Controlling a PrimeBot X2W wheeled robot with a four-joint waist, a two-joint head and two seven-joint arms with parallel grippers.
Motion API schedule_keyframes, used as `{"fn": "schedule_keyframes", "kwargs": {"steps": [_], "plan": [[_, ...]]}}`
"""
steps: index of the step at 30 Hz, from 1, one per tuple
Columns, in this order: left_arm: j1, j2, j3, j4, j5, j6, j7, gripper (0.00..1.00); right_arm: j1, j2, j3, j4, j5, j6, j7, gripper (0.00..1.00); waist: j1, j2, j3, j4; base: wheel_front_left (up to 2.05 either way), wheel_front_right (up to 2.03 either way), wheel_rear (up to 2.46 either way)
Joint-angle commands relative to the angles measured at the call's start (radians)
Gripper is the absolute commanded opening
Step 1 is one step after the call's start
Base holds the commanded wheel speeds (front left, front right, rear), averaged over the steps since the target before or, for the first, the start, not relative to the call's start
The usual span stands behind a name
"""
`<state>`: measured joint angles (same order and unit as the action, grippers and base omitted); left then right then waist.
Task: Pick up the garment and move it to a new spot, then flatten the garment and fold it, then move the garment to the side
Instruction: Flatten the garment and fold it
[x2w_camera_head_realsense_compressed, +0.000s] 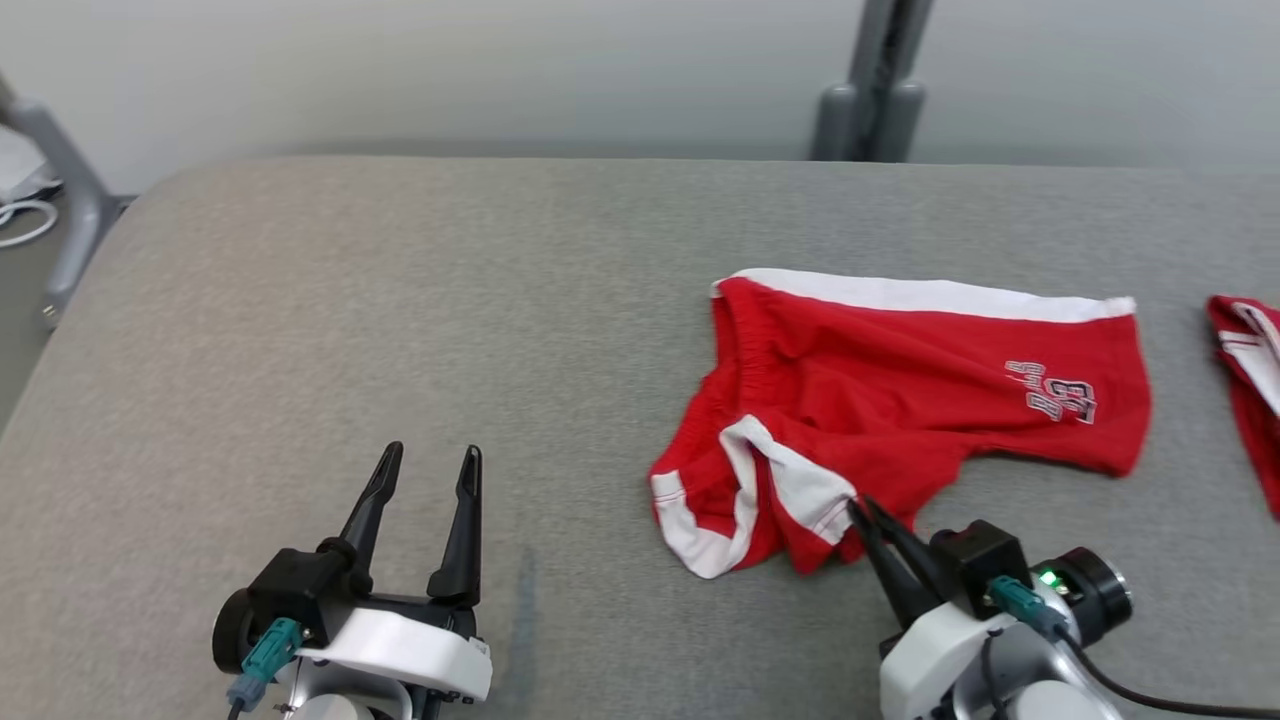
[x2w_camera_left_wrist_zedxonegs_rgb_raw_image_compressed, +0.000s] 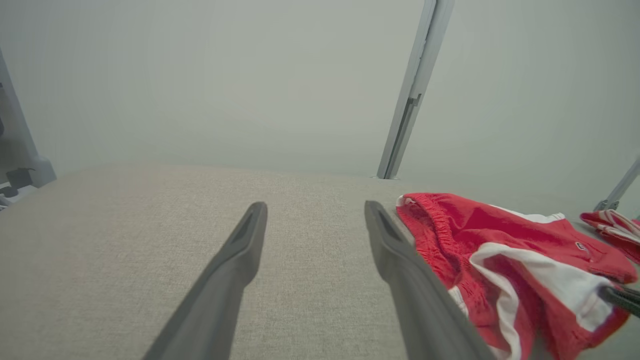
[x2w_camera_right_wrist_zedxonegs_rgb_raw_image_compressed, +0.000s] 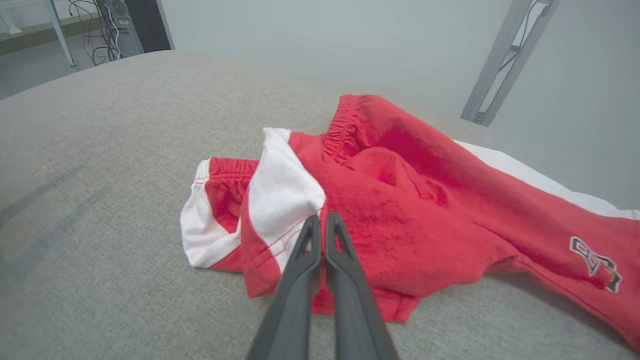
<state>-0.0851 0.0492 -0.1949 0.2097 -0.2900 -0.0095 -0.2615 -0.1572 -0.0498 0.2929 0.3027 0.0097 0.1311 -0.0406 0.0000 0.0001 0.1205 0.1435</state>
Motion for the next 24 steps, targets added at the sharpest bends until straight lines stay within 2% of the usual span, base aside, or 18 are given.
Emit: {"fn": "schedule_keyframes", "kwargs": {"steps": [1, 6, 11, 17, 18, 19, 20, 24], "plan": [[0.007, 0.004, 0.005, -0.005, 0.007, -0.004, -0.004, 1.0, 0.02, -0.014, -0.017, -0.033, -0.01, -0.001, 0.015, 0.0, 0.0, -0.0001, -0.013, -0.047, 0.0, 0.0, 0.0], [0.003, 0.003, 0.011, -0.011, 0.008, -0.006, -0.004, 1.0, 0.082, -0.063, -0.039, -0.186, -0.039, -0.001, 0.084, 0.0, 0.0, -0.0001, -0.01, -0.126, 0.0, 0.0, 0.0], [-0.023, 0.004, 0.015, -0.016, 0.006, -0.006, -0.004, 1.0, 0.167, -0.177, -0.065, -0.366, -0.053, -0.001, 0.194, 0.0, 0.0, -0.0001, 0.008, -0.198, 0.0, 0.0, 0.0], [-0.051, 0.004, 0.007, -0.017, -0.002, -0.011, -0.004, 1.0, 0.22, -0.277, -0.144, -0.454, -0.085, -0.001, 0.267, 0.0, 0.0, -0.0001, 0.034, -0.228, 0.0, 0.0, 0.0], [-0.054, 0.004, 0.005, -0.016, -0.003, -0.012, -0.004, 1.0, 0.226, -0.279, -0.151, -0.452, -0.083, -0.001, 0.273, 0.12, 0.0, -0.0001, 0.038, -0.227, 0.0, 0.0, 0.0], [-0.055, 0.004, 0.003, -0.014, -0.003, -0.014, -0.004, 1.0, 0.229, -0.281, -0.158, -0.447, -0.083, -0.001, 0.28, 0.44, 0.0, -0.0001, 0.04, -0.224, 0.0, 0.0, 0.0], [-0.057, 0.004, 0.003, -0.012, -0.003, -0.016, -0.004, 1.0, 0.235, -0.282, -0.161, -0.44, -0.082, -0.001, 0.29, 1.0, 0.0, -0.0001, 0.043, -0.222, 0.0, 0.0, 0.0], [-0.063, 0.004, 0.006, -0.007, 0.003, -0.019, -0.004, 1.0, 0.241, -0.264, -0.193, -0.429, -0.095, -0.001, 0.307, 1.0, 0.0, -0.0001, 0.046, -0.211, 0.0, 0.0, 0.0]]}}
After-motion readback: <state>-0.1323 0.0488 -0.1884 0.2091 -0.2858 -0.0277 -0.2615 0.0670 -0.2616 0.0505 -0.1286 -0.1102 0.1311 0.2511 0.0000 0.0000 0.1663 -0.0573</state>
